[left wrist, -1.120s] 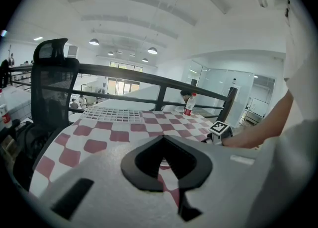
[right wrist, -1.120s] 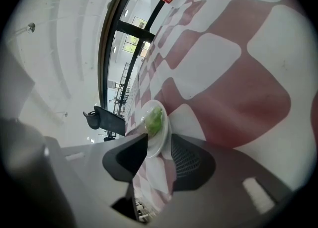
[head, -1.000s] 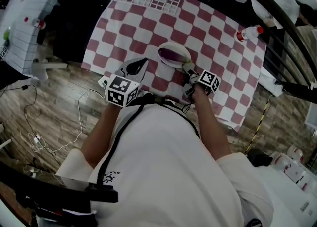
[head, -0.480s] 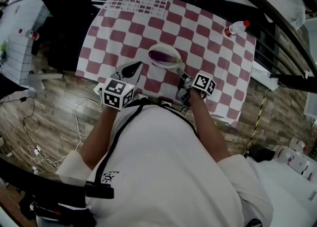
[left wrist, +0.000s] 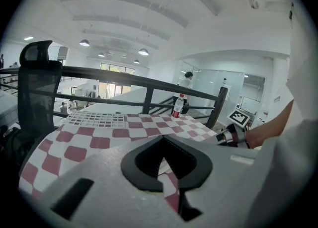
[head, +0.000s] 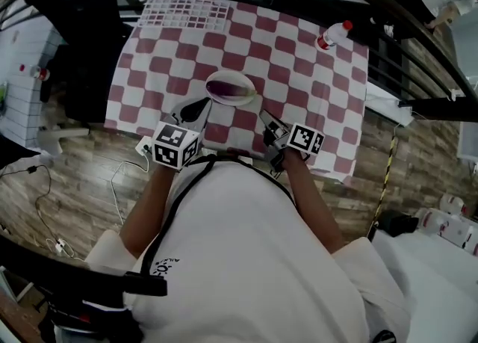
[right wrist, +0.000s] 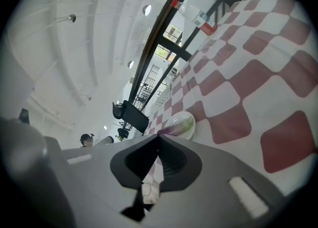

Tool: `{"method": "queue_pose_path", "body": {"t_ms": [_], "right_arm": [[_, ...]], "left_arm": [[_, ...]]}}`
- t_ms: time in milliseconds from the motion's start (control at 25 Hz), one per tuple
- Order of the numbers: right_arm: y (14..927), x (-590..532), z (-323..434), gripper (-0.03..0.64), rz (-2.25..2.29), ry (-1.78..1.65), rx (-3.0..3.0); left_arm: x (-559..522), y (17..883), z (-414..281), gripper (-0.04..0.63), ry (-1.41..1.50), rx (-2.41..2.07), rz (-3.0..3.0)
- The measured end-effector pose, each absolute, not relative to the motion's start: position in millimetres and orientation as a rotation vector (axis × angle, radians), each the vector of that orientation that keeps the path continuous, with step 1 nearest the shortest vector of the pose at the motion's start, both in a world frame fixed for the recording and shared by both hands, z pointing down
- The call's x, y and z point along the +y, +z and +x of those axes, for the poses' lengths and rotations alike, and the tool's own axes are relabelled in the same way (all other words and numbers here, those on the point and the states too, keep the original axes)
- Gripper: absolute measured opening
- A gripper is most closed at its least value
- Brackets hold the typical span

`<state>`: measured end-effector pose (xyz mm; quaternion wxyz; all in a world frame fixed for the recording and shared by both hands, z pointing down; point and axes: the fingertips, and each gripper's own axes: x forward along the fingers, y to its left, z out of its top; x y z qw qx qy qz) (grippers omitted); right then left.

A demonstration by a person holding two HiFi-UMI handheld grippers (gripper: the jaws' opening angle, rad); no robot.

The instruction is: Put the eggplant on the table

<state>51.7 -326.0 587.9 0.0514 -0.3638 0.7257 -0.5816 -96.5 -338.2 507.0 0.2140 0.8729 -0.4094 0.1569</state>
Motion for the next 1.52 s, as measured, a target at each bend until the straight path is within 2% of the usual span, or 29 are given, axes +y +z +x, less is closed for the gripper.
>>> {"method": "queue_pose_path", "body": {"t_ms": [840, 1520], "right_arm": [[454, -321, 72, 0.005, -1.063, -1.239, 2.474], [445, -312, 73, 0.006, -1.085, -1.105, 2.619]], "left_arm": [[-337, 453, -60, 0.003, 0.367, -1.115, 2.528], [-322, 455, -58, 0.003, 0.358, -1.163, 2.494]]}}
